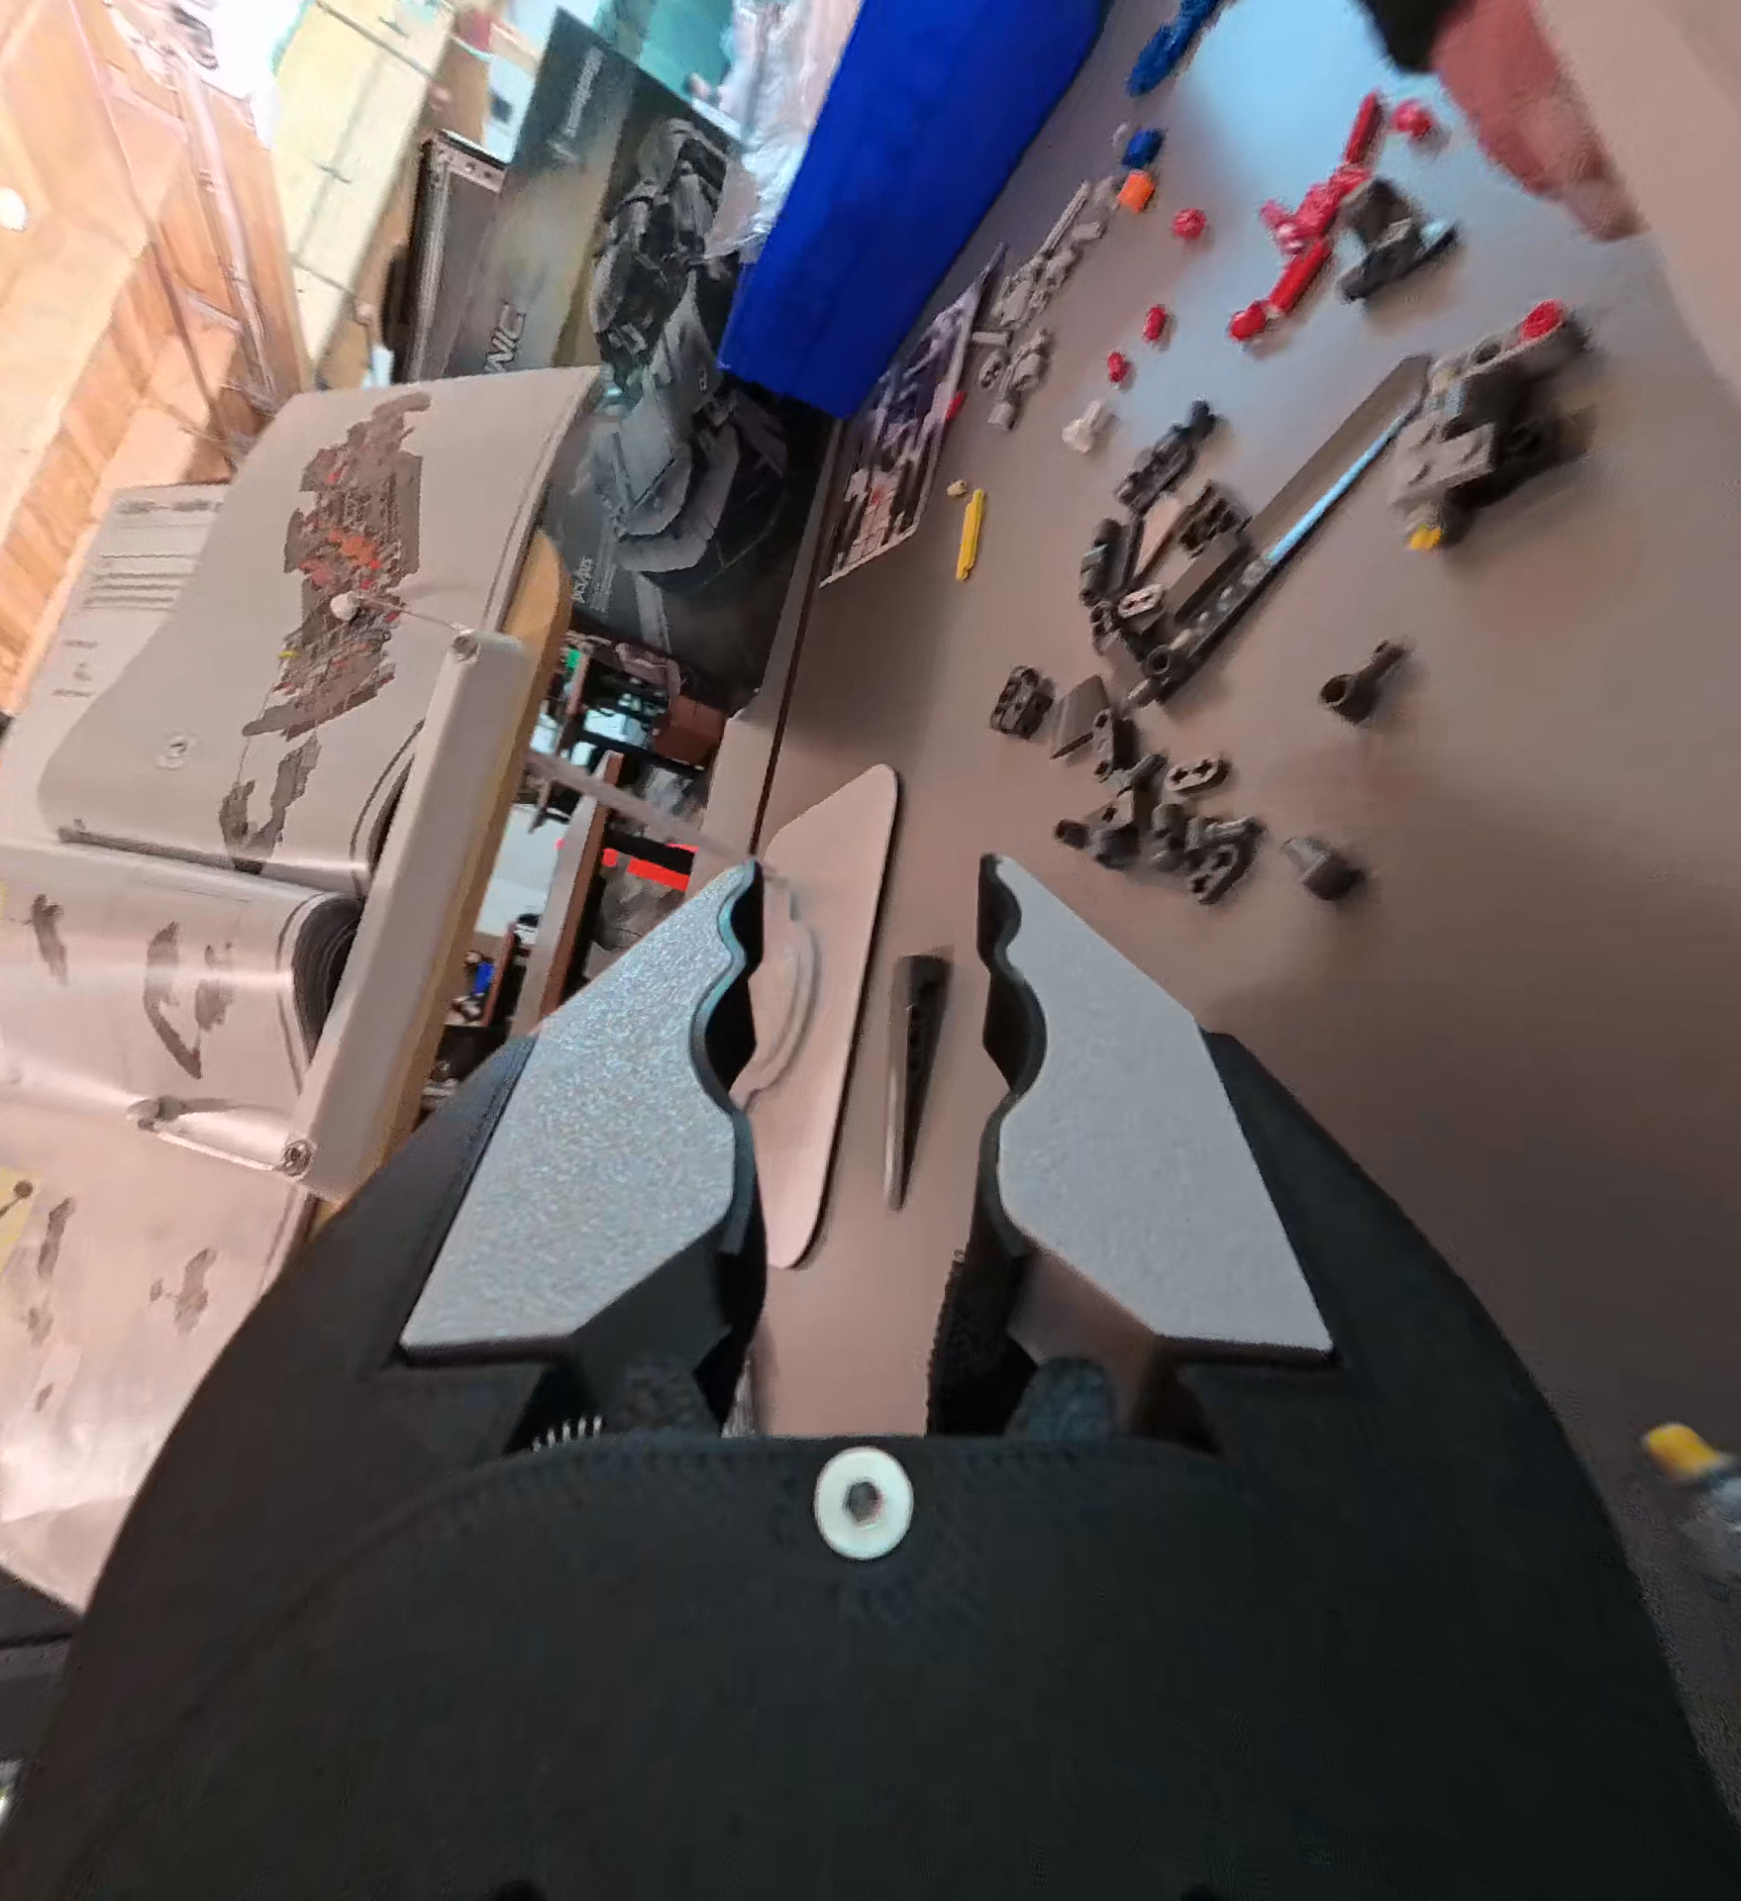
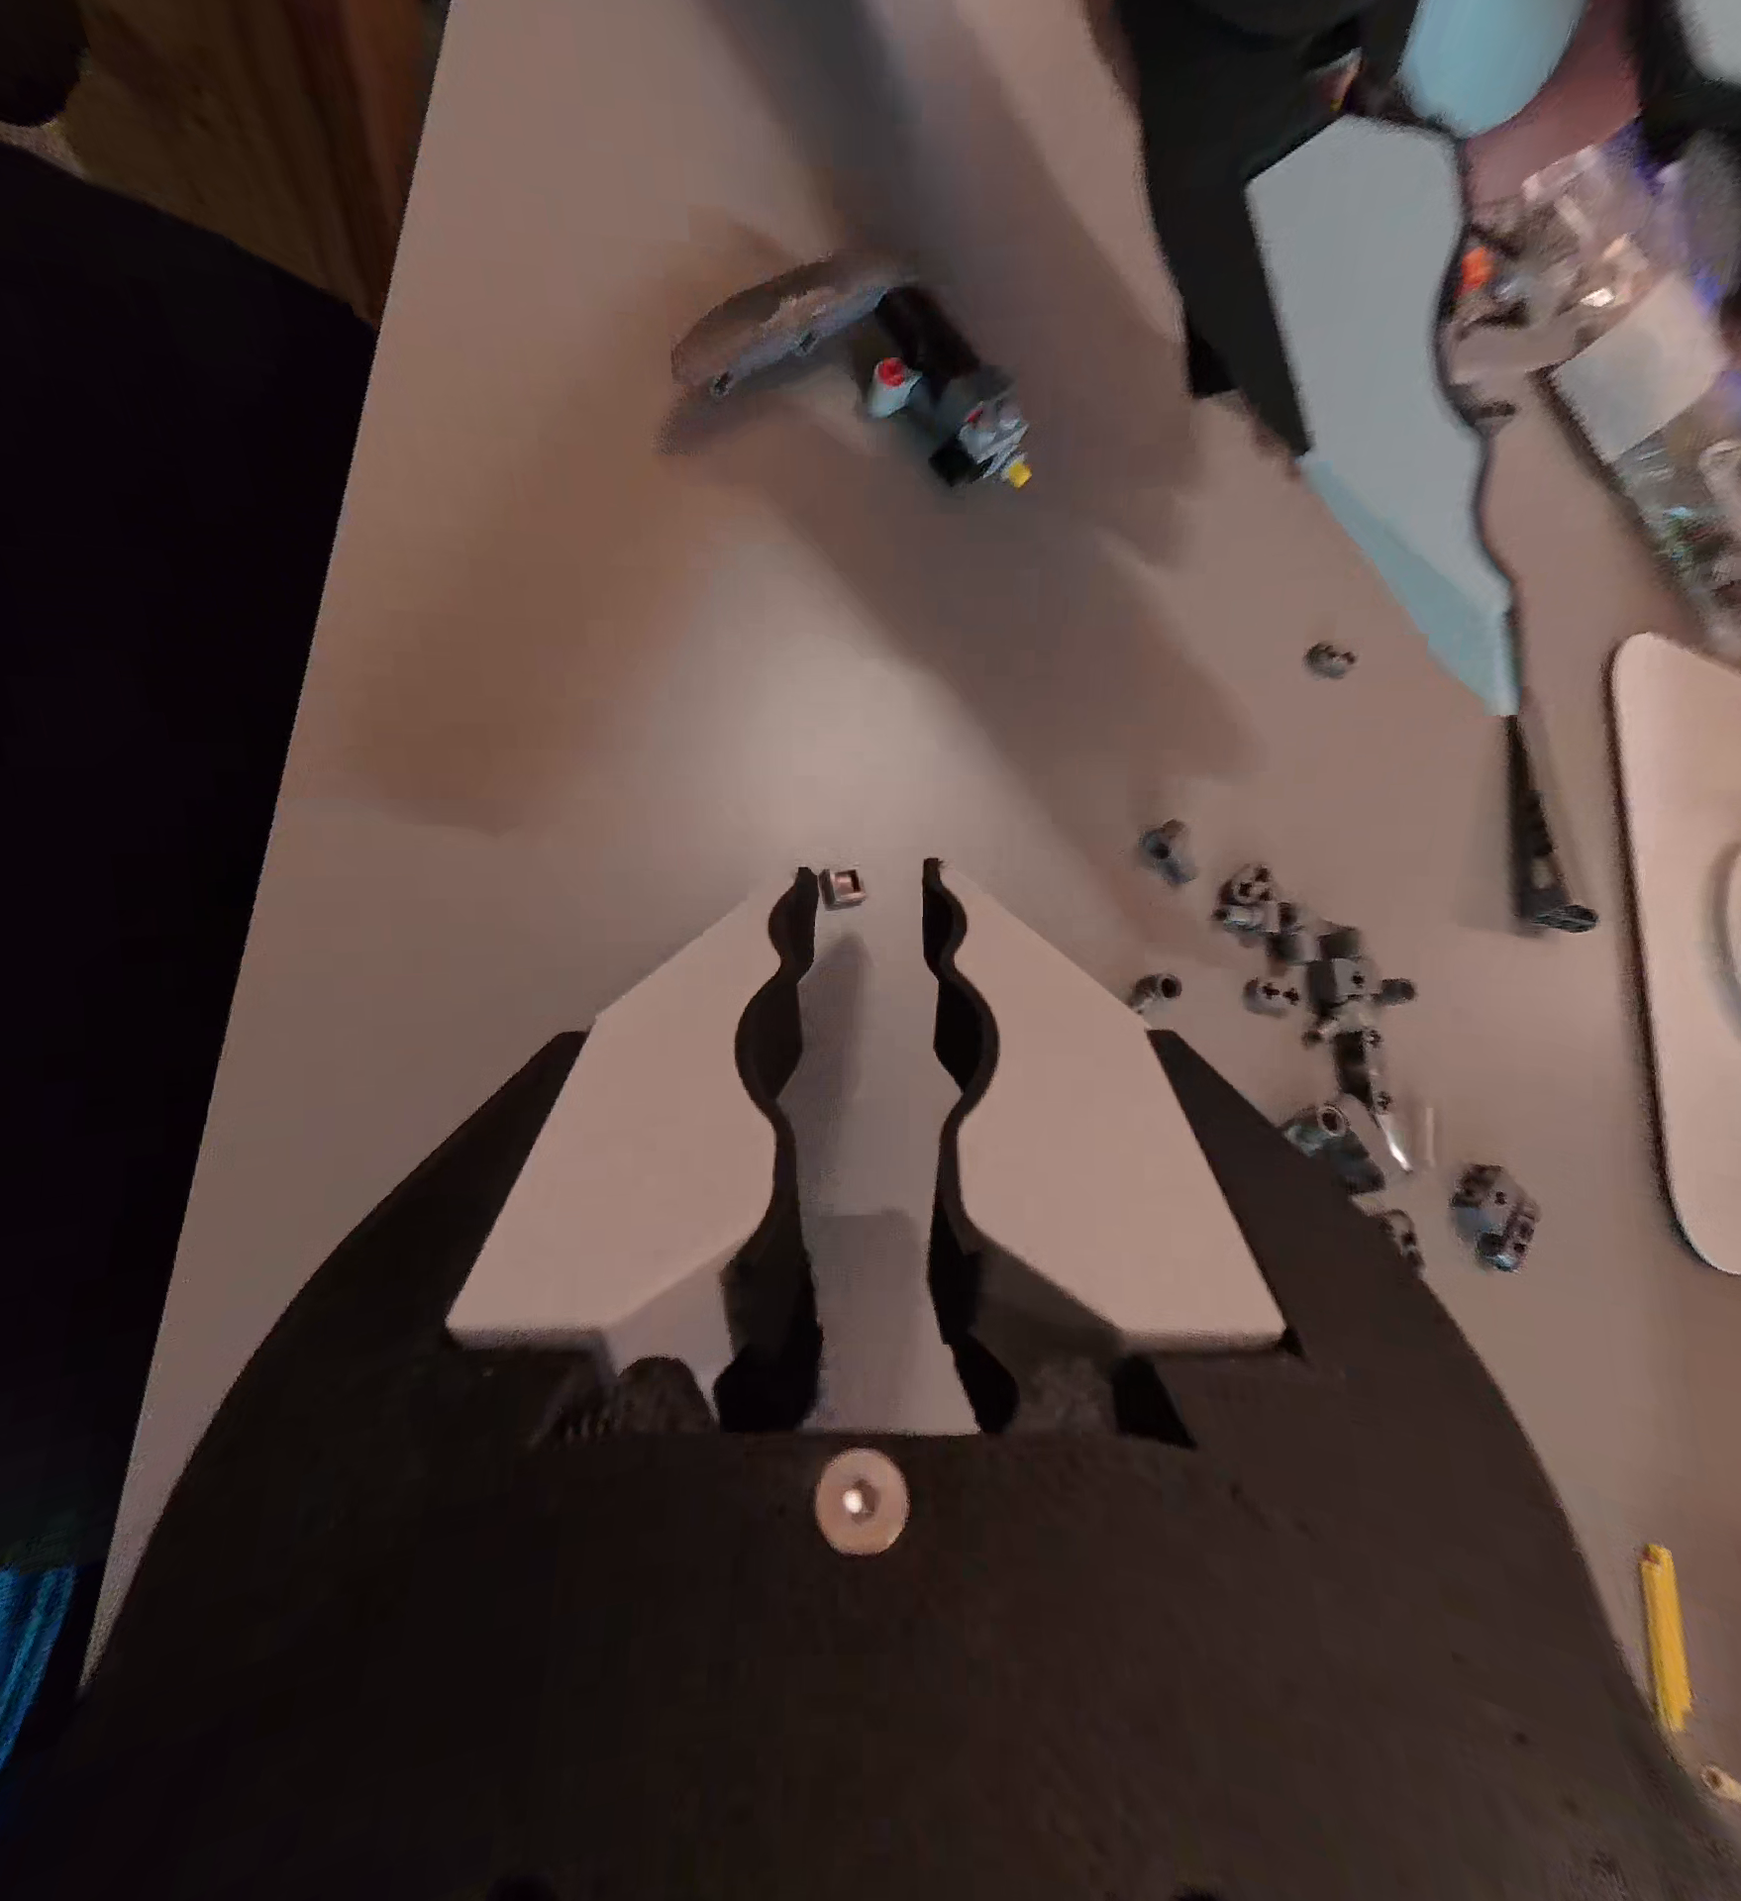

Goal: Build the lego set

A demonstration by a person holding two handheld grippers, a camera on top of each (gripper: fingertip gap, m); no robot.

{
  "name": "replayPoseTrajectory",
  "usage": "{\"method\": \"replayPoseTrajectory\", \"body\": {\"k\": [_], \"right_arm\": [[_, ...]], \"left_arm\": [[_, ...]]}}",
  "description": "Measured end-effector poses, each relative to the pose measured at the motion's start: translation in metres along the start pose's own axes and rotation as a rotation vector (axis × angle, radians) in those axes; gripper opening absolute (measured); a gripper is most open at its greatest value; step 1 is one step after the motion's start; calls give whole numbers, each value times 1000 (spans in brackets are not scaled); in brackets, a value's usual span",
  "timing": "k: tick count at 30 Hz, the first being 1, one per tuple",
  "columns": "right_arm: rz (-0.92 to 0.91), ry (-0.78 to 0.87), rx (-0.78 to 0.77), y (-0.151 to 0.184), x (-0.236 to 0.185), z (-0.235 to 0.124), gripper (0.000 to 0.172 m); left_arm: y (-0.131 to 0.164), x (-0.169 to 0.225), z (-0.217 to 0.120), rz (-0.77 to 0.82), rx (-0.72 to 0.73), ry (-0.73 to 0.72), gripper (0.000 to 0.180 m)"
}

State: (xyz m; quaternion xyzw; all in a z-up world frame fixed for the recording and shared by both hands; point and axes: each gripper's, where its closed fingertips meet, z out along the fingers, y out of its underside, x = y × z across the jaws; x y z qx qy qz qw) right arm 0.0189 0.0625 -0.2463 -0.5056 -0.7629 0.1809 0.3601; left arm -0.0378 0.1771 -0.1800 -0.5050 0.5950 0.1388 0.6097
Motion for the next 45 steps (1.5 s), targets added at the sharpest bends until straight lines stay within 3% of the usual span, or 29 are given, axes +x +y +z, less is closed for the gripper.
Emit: {"method": "replayPoseTrajectory", "body": {"k": [3, 7, 14, 21, 23, 29, 38, 45], "right_arm": [[10, -36, -39, 6, -2, 8, 14], [41, -72, -55, 8, -5, 12, 9], [91, -102, -63, 8, -5, 13, 0], [107, -109, -48, 8, -5, 11, 0], [113, -106, -50, 6, -5, 10, 9], [125, -93, -75, 8, -5, 11, 14], [210, -236, -90, 9, -5, 14, 4], [282, -211, 2, 6, 12, 3, 0]], "left_arm": [[9, -6, 0, -60, 6, -33, 40], [3, -11, -6, -20, 22, -73, 36], [0, -6, -7, -32, 28, -48, 35], [-11, 9, -10, -12, 52, -4, 32], [-12, 10, -10, -10, 53, -2, 32], [-9, 12, -8, -14, 47, 5, 32], [-10, 15, -6, -2, 45, 7, 32], [-21, 20, -10, 23, 90, 18, 33]]}}
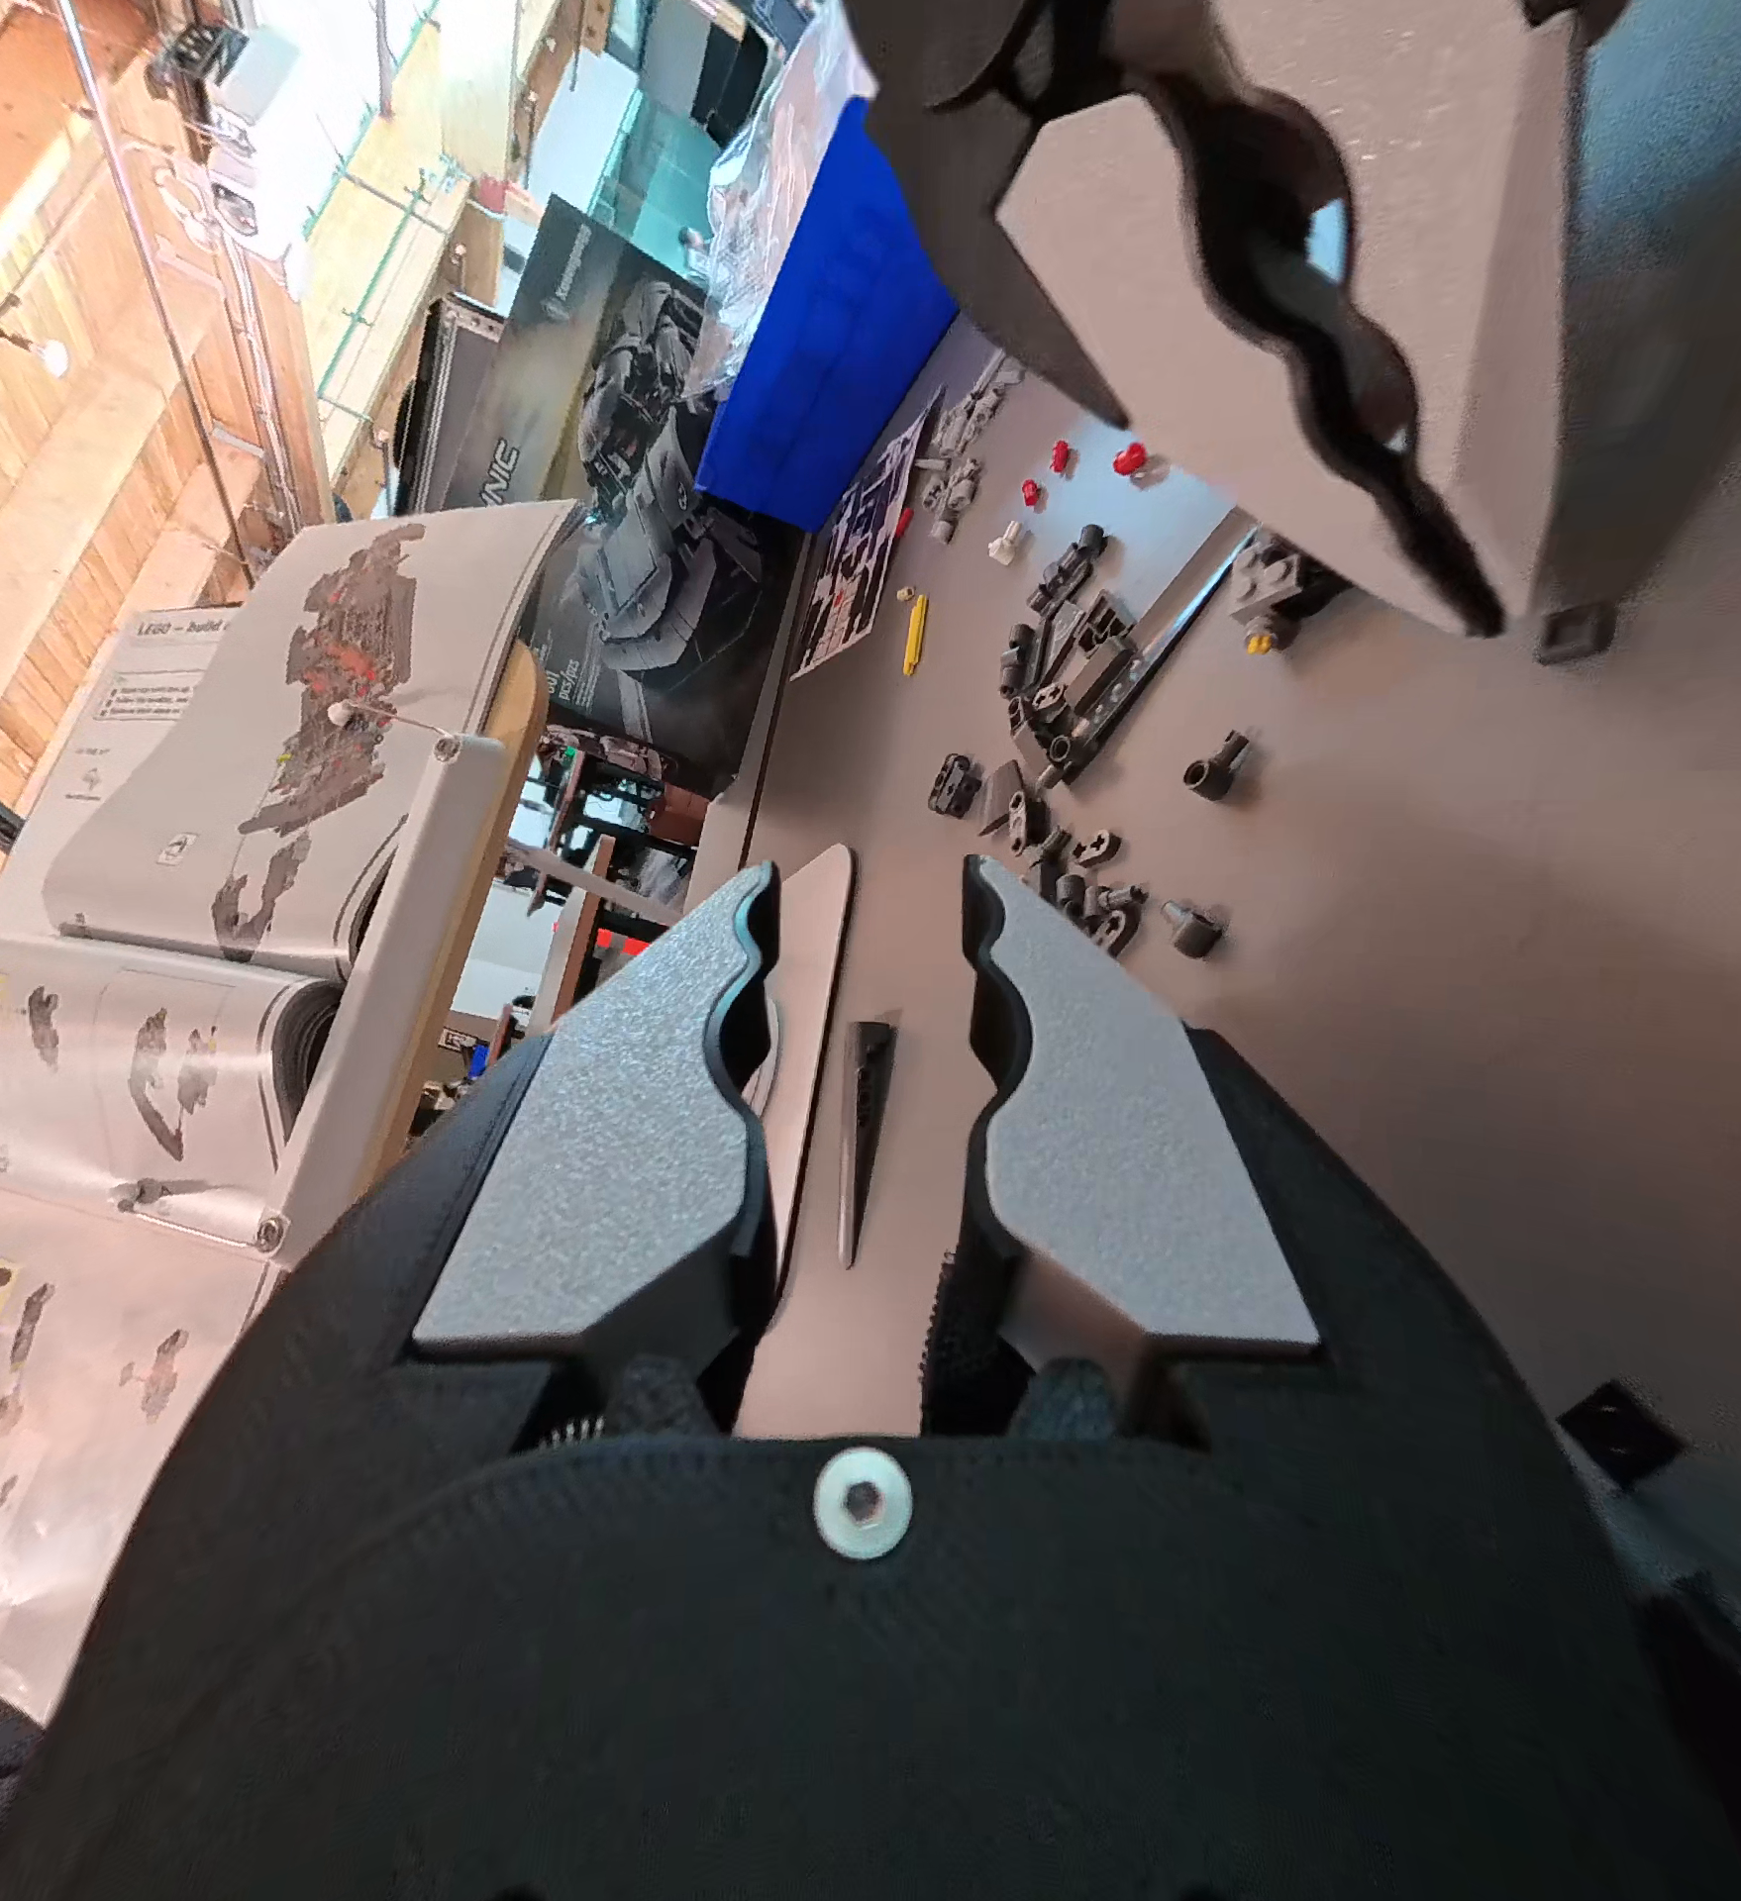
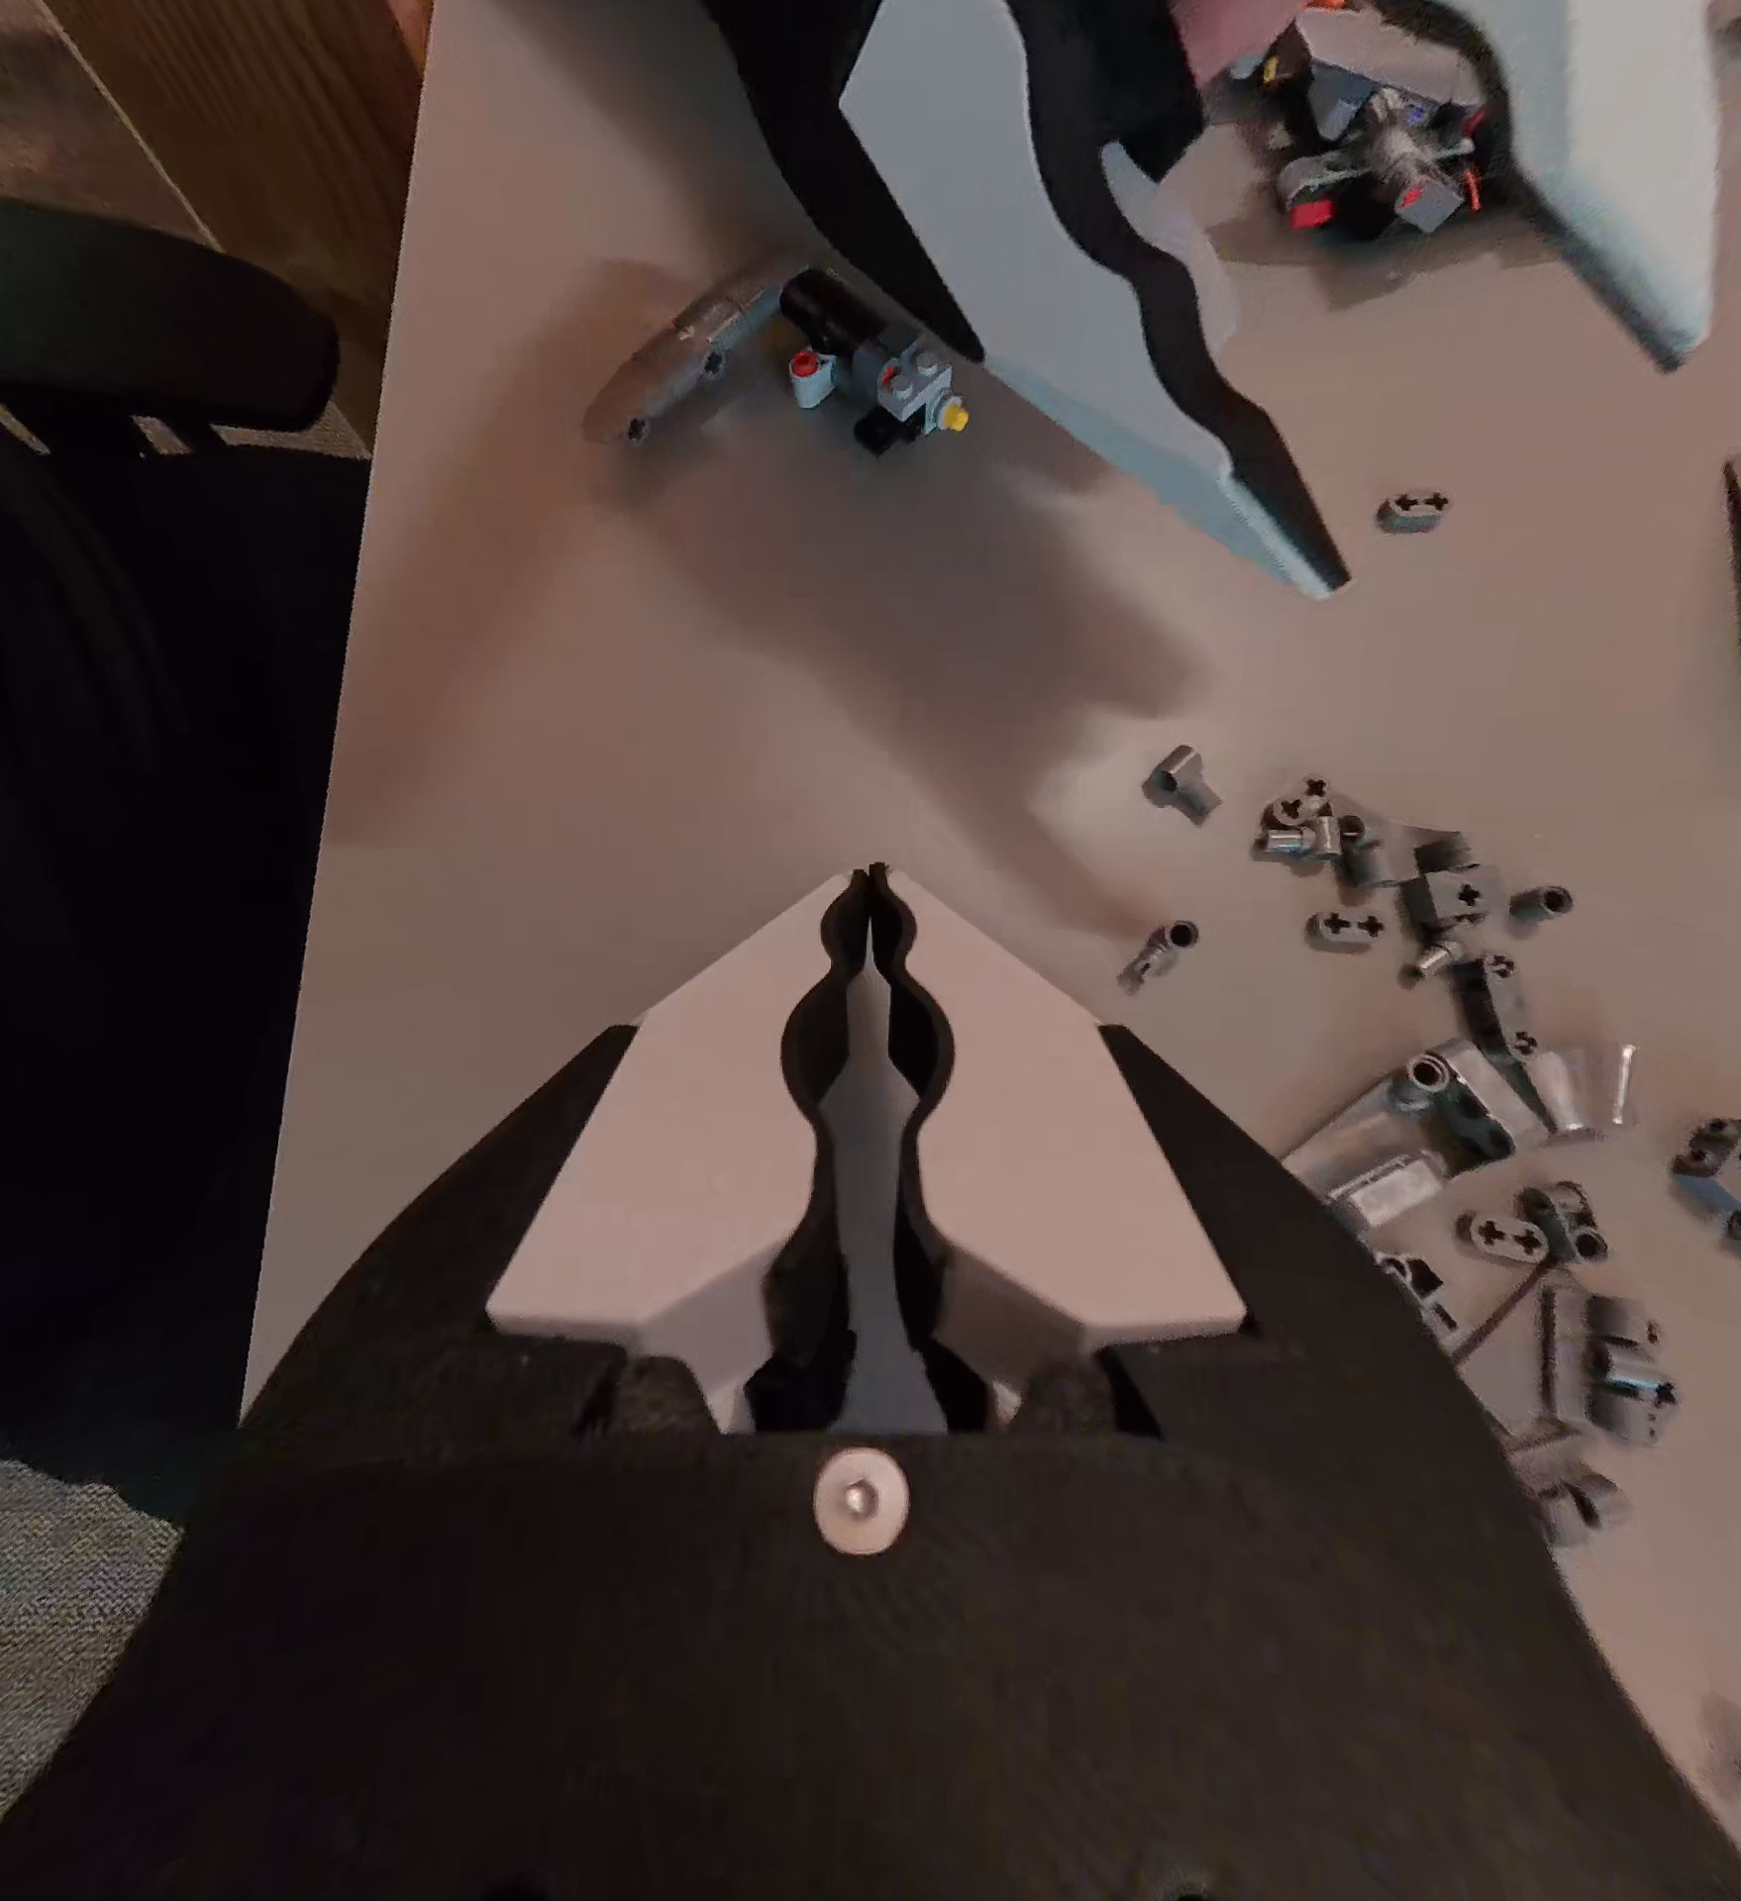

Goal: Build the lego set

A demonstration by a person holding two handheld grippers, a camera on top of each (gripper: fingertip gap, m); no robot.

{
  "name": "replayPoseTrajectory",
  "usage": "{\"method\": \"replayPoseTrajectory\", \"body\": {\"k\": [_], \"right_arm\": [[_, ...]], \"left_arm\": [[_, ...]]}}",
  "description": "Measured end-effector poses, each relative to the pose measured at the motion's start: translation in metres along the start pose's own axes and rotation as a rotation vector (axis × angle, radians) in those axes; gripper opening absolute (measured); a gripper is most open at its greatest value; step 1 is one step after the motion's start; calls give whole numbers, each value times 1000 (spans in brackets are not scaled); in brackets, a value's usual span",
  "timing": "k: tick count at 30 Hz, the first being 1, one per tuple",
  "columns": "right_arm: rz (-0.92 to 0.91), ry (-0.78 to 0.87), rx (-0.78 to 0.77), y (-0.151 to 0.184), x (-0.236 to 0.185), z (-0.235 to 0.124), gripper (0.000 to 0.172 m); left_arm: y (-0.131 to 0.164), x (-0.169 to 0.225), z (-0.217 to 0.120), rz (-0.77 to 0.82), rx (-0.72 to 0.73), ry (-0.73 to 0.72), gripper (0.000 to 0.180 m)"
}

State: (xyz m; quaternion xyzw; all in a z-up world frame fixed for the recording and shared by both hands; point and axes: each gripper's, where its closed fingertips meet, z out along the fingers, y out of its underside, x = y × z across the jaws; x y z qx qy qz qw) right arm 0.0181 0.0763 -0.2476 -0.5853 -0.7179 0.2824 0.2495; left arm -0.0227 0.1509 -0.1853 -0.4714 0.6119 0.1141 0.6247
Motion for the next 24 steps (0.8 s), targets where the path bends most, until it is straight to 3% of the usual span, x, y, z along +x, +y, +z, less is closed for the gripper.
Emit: {"method": "replayPoseTrajectory", "body": {"k": [3, 8, 16, 24], "right_arm": [[-25, 21, -28, 4, 0, -4, 2], [-23, 33, -94, 13, -3, 1, 20], [56, 17, -132, 17, -2, 7, 5], [90, 15, -150, 16, 1, 8, 5]], "left_arm": [[0, 3, 2, 26, -10, 3, 33], [2, 3, 6, 16, -15, 3, 33], [3, 6, 7, 25, -22, 11, 32], [4, 7, 7, 33, -27, 13, 32]]}}
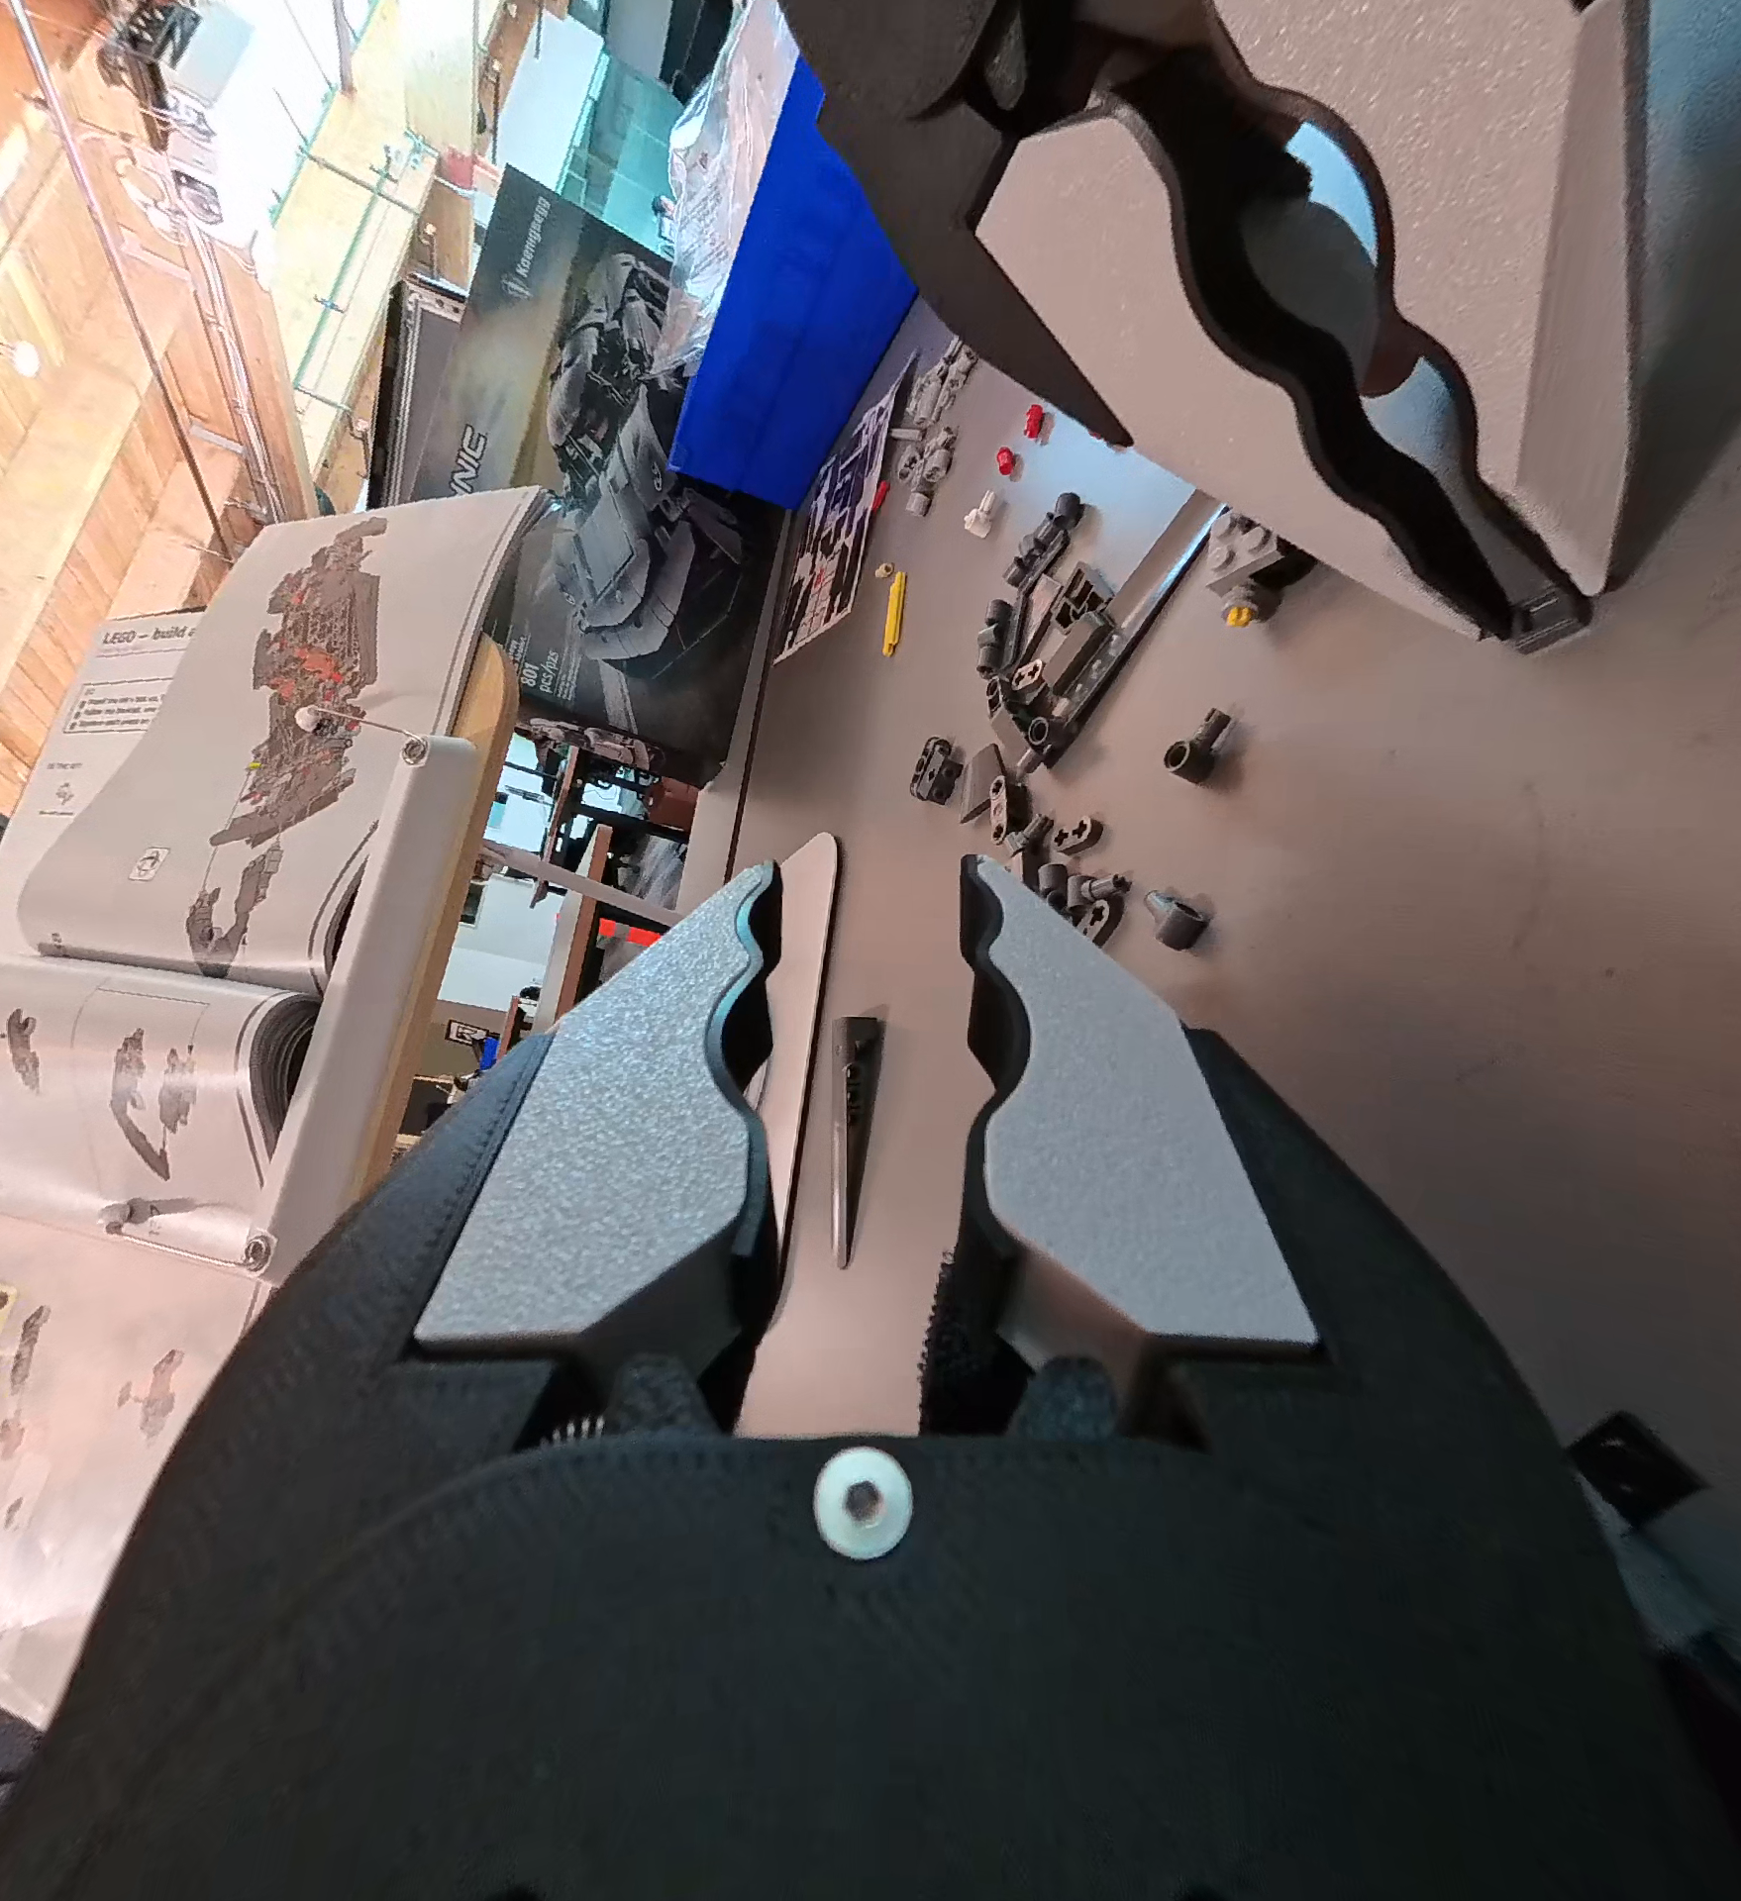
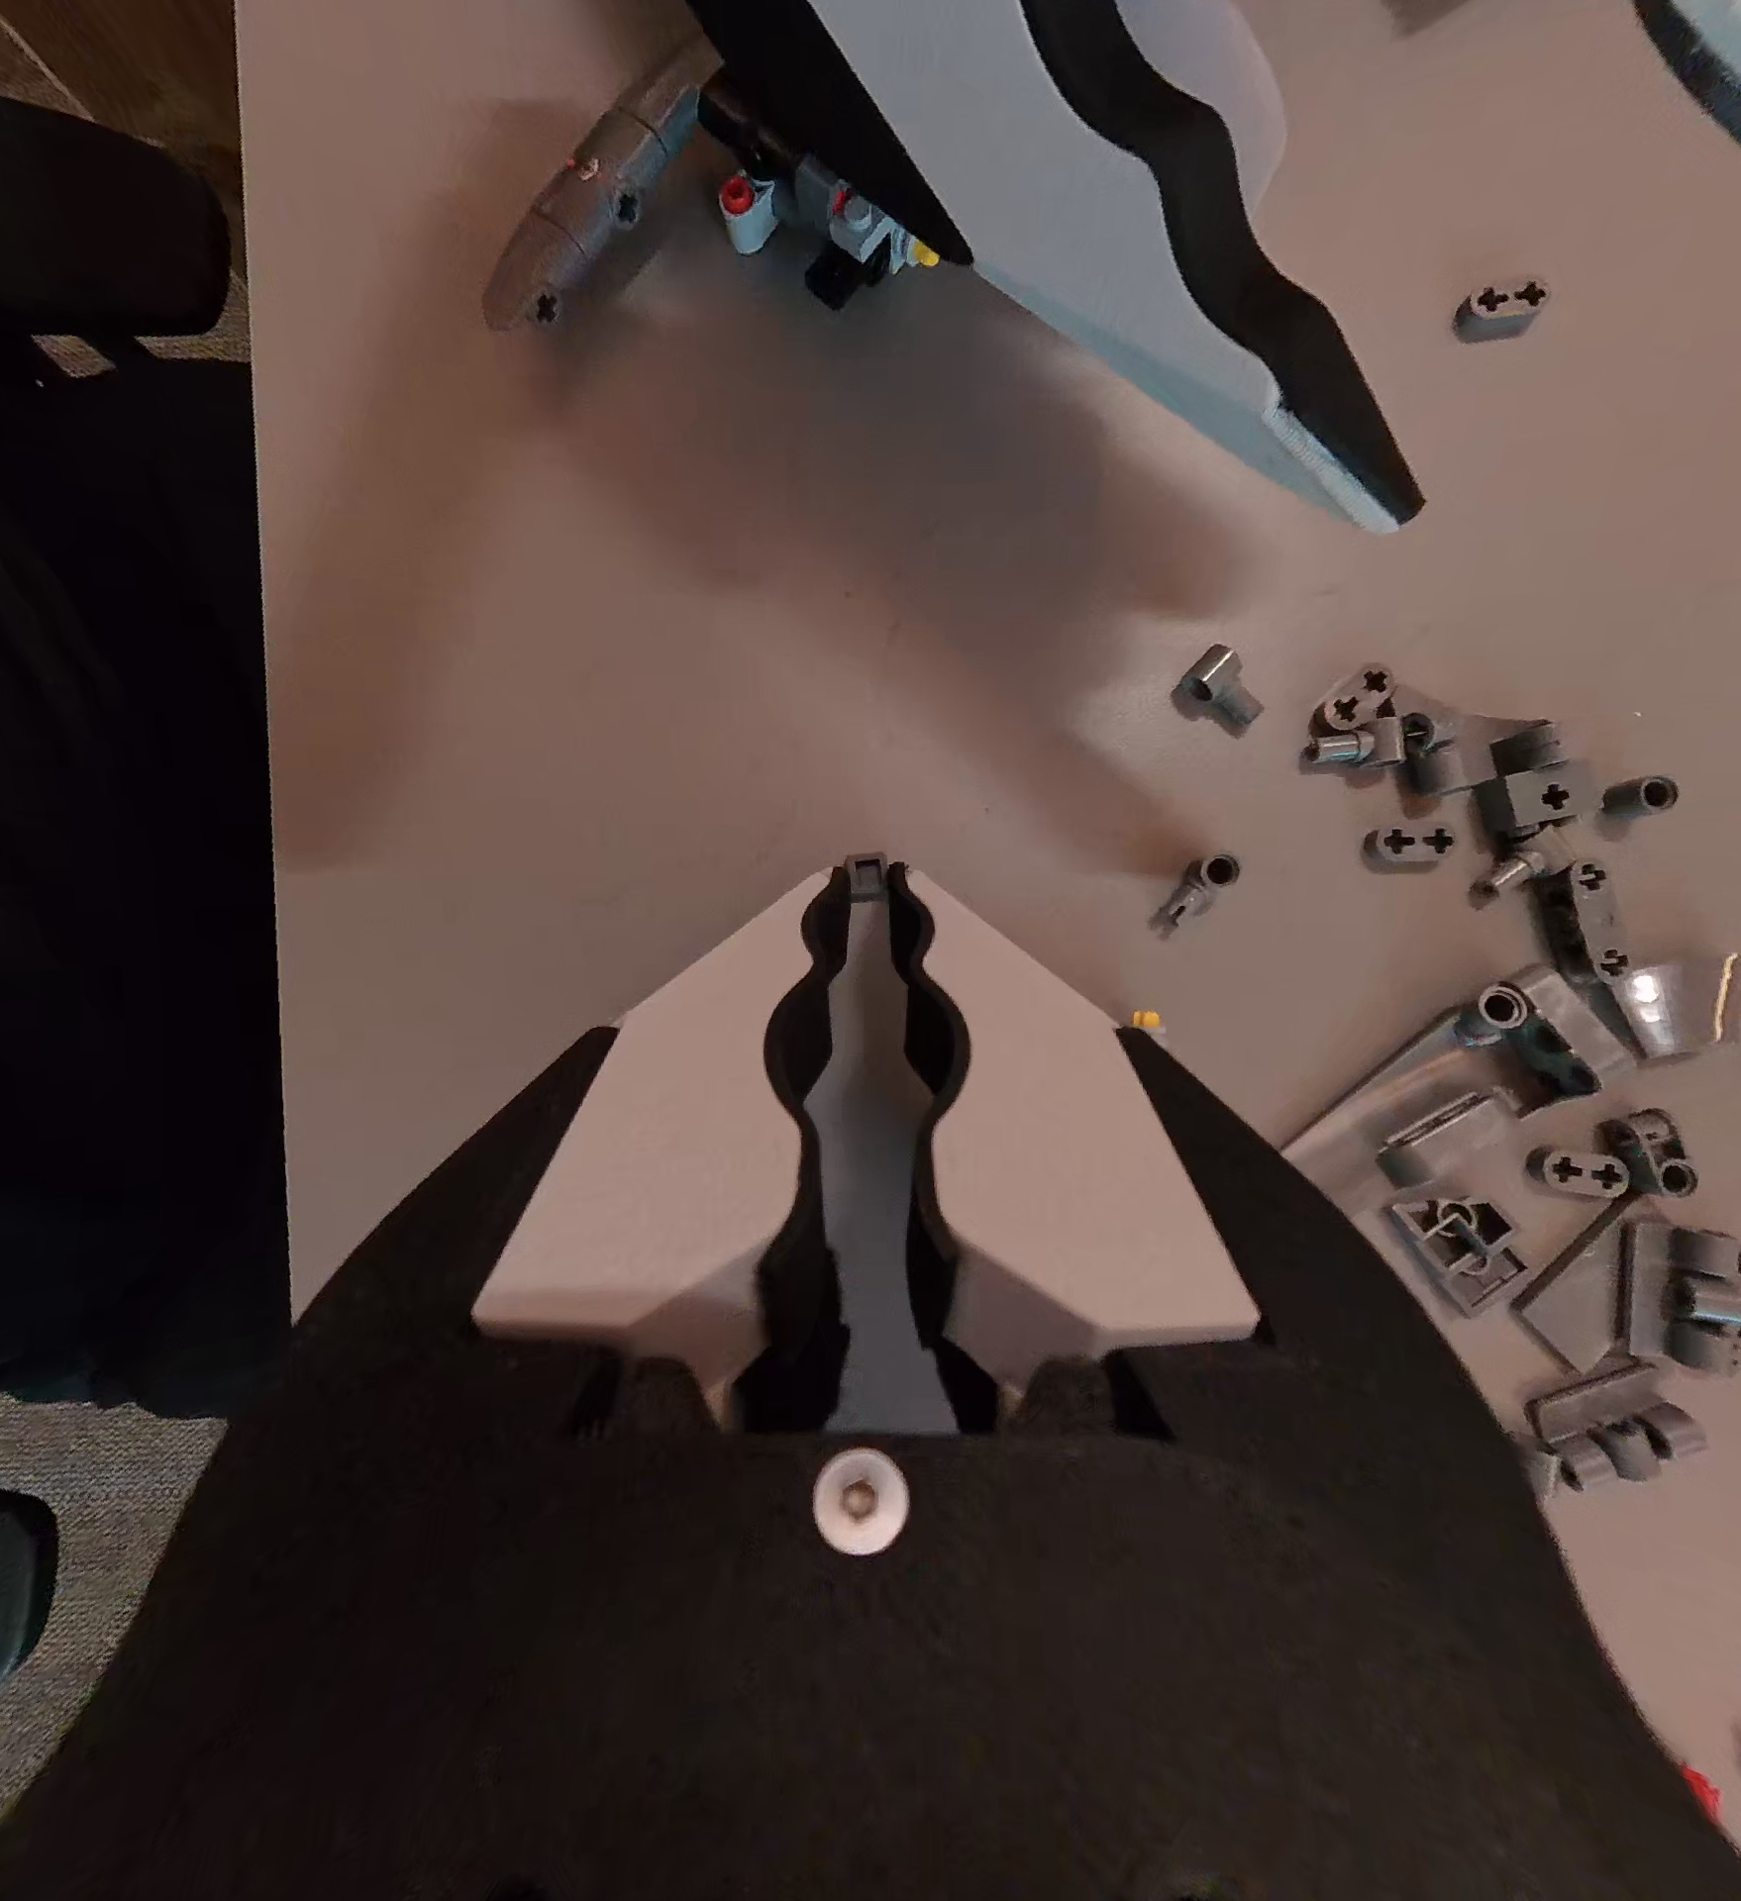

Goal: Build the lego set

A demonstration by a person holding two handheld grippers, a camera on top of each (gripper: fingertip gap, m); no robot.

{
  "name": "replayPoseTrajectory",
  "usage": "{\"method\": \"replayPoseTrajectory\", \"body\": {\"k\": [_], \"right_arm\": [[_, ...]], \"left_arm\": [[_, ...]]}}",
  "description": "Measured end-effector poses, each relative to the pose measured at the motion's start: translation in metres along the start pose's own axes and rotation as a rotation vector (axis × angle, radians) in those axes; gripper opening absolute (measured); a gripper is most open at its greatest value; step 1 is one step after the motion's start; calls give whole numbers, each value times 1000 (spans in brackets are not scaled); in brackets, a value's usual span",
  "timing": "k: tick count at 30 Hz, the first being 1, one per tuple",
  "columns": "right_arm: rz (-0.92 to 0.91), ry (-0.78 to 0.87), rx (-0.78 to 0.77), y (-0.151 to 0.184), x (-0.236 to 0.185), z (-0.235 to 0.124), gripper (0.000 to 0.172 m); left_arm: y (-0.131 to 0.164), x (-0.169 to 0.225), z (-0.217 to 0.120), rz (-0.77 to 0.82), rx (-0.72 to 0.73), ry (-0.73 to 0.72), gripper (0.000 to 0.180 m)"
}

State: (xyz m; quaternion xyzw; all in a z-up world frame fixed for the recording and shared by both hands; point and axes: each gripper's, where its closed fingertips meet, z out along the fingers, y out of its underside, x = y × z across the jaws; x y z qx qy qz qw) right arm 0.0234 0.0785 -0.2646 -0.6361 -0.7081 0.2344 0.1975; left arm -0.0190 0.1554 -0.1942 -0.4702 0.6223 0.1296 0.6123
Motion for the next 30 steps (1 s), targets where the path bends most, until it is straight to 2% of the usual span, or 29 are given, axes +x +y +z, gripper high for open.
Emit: {"method": "replayPoseTrajectory", "body": {"k": [6, 12, 17, 20, 26, 30], "right_arm": [[29, -5, 51, -3, 5, -3, 4], [96, -17, 210, -16, 17, -24, 4], [182, -9, 436, -34, 34, -57, 4], [245, -13, 634, -51, 46, -84, 4], [307, -50, 929, -77, 57, -124, 4], [326, -107, 1034, -87, 57, -135, 4]], "left_arm": [[0, -1, -2, 2, 5, -2, 32], [-11, -2, -9, -8, 48, 0, 31], [-36, -11, -16, -30, 110, -52, 33], [-53, -26, -18, -59, 152, -115, 33], [-73, -55, -14, -79, 223, -218, 31], [-78, -62, -6, -39, 236, -254, 28]]}}
